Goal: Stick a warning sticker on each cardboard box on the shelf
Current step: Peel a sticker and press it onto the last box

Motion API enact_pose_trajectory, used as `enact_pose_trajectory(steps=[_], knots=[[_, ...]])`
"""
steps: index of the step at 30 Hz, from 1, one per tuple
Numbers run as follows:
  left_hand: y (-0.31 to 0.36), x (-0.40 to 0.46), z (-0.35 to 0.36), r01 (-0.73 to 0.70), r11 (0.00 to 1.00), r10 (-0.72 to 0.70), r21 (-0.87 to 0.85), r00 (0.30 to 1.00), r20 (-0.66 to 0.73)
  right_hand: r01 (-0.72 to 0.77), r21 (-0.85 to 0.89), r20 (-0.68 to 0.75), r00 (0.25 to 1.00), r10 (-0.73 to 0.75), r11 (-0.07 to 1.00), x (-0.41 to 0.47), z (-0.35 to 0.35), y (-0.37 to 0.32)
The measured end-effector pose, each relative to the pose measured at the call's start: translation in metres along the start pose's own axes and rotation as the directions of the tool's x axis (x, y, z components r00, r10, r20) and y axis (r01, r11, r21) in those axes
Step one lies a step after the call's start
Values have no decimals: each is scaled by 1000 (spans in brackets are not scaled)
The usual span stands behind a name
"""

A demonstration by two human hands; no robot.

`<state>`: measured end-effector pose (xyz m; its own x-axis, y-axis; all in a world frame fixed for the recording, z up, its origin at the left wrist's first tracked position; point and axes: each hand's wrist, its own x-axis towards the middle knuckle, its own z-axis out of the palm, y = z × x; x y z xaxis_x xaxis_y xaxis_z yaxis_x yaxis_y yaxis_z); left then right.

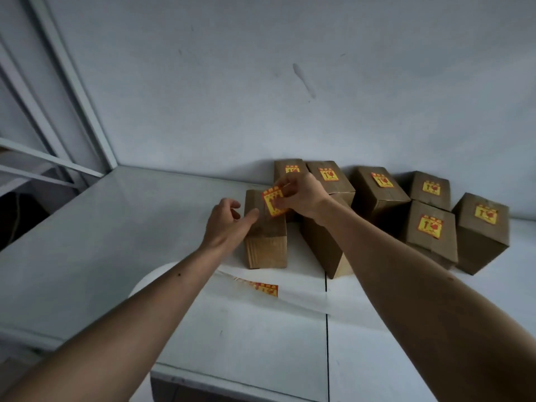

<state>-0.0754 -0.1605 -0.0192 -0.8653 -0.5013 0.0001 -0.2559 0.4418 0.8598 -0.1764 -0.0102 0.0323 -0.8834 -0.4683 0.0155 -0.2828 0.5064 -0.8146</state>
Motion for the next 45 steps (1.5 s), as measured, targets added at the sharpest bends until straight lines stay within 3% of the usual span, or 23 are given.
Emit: enact_pose_trajectory(steps=[9,12,33,45], knots=[[-6,-2,14,103,963,-72,-247,988,134,-24,34,-107,994,28,999,6,19,3],[-6,-1,15,103,964,-73,-245,989,126,-23,25,-175,984,27,999,4,22,4],[-1,-1,19,112,984,-100,-141,991,91,59,-70,-260,963,-76,996,-1,35,9],[2,2,23,199,960,-183,-198,978,97,130,-81,-327,933,-149,988,-7,45,16]])
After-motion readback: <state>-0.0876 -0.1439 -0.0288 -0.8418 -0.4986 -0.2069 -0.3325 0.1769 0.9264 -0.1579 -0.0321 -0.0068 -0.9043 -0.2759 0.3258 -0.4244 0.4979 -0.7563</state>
